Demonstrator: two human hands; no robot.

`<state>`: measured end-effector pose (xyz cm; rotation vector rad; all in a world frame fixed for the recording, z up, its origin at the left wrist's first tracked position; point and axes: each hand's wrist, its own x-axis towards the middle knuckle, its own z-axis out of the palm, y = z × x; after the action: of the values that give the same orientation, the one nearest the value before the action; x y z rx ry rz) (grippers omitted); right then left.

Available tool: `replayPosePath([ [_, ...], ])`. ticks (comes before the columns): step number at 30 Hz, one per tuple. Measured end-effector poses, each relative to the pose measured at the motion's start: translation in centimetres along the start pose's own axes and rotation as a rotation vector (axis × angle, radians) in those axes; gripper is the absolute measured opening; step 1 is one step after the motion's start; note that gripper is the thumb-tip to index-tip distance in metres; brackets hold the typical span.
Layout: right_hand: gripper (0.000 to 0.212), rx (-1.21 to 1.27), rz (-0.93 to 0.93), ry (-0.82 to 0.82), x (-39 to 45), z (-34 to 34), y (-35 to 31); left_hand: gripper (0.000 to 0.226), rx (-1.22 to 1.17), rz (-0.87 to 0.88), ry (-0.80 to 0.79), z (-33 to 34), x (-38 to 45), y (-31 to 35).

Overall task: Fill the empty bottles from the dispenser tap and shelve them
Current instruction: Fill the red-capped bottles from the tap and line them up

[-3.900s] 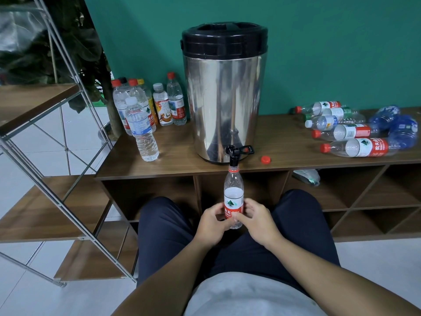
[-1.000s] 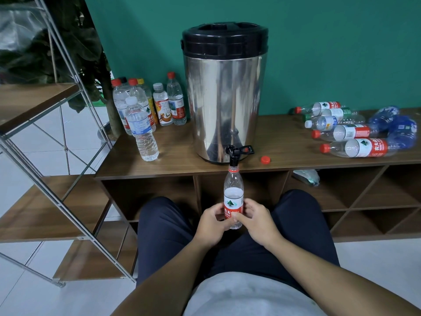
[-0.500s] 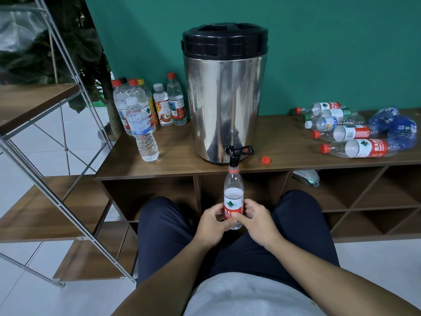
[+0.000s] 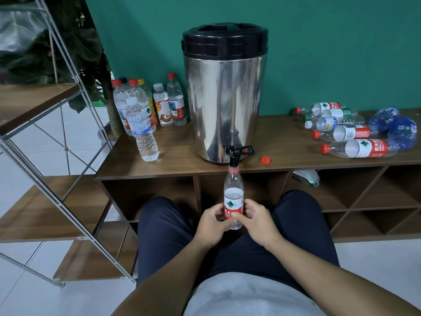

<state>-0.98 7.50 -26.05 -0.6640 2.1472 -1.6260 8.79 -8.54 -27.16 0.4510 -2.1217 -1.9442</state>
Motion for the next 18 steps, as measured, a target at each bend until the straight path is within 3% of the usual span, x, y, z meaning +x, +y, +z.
replayPosePath([
  [18,0.049,-0.02,0.007,0.005,0.11,0.0,-0.03,0.04,0.018,-0.018,0.001,0.03,-0.07,0.24],
])
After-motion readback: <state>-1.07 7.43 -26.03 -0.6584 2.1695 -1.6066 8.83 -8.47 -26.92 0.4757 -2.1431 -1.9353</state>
